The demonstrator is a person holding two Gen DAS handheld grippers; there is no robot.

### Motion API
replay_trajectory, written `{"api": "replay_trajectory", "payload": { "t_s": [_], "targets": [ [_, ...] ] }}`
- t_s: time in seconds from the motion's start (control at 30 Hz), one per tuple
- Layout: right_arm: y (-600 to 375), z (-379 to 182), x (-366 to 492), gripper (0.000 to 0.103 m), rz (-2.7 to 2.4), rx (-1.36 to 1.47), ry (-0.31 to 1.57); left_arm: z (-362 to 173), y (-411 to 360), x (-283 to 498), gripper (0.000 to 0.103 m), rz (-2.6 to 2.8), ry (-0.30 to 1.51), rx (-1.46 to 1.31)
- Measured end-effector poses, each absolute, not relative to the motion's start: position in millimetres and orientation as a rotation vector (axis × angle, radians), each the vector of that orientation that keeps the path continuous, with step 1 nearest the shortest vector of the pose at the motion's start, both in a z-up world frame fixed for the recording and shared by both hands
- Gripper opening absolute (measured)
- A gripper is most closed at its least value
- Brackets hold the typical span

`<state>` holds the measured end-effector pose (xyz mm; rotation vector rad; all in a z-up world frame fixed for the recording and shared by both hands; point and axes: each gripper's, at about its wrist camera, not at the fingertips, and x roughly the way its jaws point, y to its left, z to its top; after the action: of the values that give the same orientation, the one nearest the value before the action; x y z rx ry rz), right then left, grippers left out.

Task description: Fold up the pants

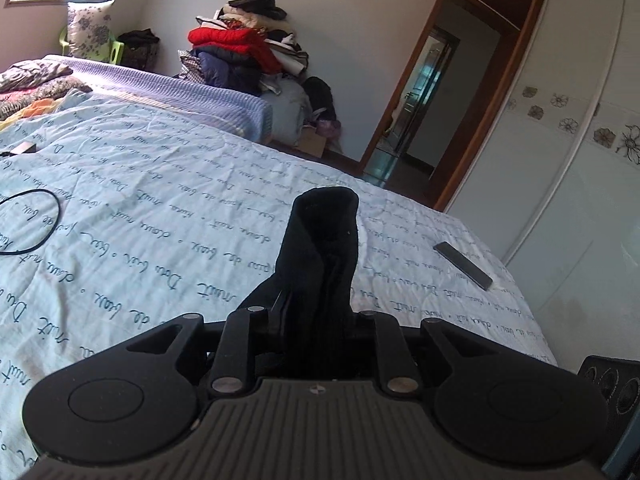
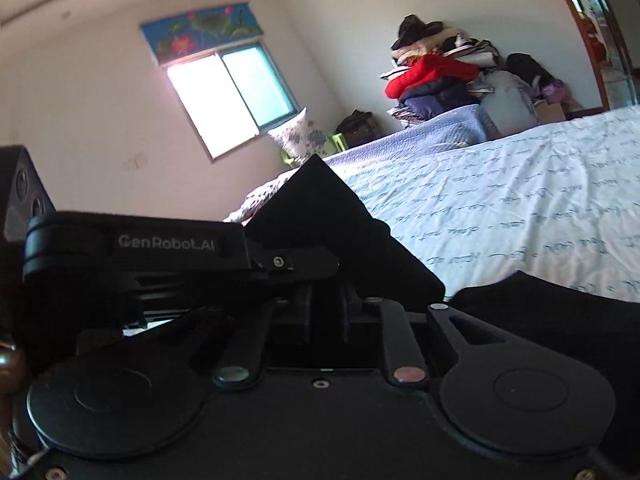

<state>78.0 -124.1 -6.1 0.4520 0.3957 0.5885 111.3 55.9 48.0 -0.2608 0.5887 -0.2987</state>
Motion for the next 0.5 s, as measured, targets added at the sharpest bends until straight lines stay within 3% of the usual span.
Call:
{"api": "replay_trajectory", "payload": {
  "t_s": [0.5],
  "targets": [
    [-262,-55,45,0.015,0.424,0.718,0.393,20,-104,92,0.03,-0.417,0.663,-0.073]
  ]
}}
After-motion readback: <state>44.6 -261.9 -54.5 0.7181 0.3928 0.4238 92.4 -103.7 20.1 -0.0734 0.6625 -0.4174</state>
